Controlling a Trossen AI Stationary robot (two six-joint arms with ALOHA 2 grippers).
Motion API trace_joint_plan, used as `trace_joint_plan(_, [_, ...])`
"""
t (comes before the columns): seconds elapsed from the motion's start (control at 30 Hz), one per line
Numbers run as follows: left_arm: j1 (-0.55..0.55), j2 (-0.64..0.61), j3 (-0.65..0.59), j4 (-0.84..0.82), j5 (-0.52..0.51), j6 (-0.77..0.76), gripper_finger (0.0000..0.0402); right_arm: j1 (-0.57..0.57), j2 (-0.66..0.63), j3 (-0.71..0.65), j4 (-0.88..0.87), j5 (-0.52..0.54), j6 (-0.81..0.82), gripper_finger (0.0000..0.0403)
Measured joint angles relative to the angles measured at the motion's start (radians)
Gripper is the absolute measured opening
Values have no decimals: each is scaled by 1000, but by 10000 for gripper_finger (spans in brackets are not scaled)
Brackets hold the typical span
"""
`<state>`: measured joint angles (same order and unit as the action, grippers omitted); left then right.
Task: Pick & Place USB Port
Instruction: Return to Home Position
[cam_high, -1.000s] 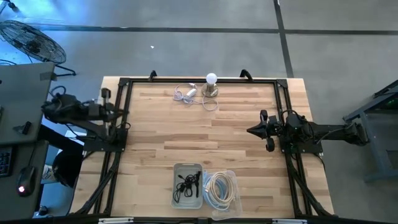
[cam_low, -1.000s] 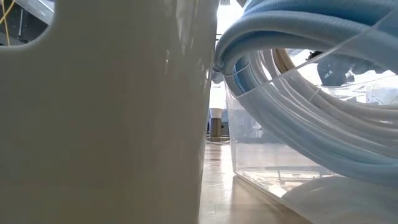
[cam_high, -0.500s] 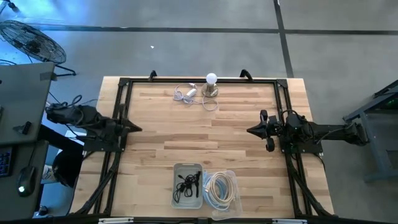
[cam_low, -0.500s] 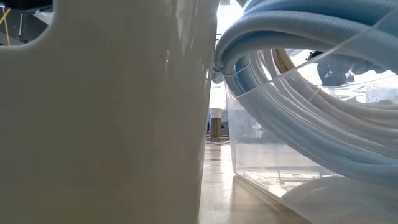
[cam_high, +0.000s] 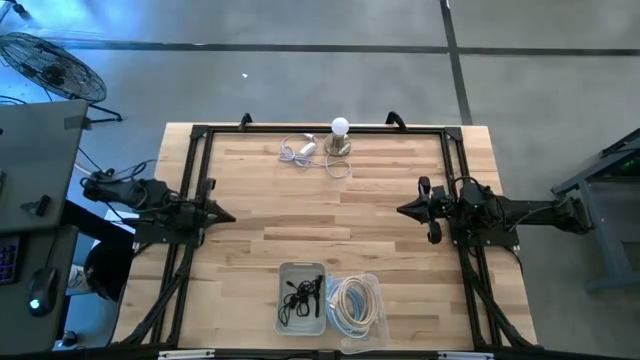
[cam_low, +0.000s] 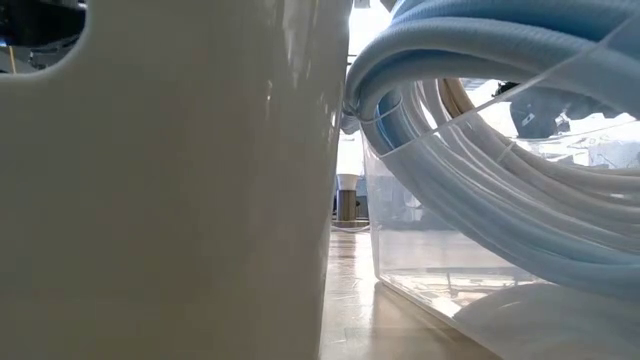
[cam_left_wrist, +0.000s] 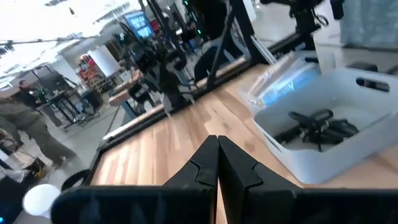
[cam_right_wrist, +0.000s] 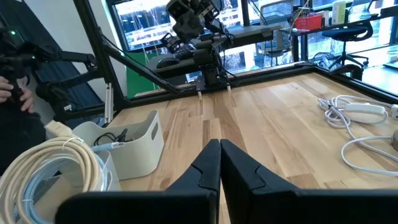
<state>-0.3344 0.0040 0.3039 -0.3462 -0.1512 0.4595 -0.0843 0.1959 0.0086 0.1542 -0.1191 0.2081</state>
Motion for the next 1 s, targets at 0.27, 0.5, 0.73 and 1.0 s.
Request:
trace_joint_plan(0.27, [0,3,-6,-9,15,34,0,0,0,0,-1,0,0,0])
trace_joint_plan(0.5, [0,4,-111,76,38,-7,0,0,0,0,0,0,0,0])
trace_joint_plan(0.73, [0,3,-170,191,46,3,0,0,0,0,0,0,0,0])
trace_joint_plan(1.0, [0,3,-266,341,67,7,0,0,0,0,0,0,0,0])
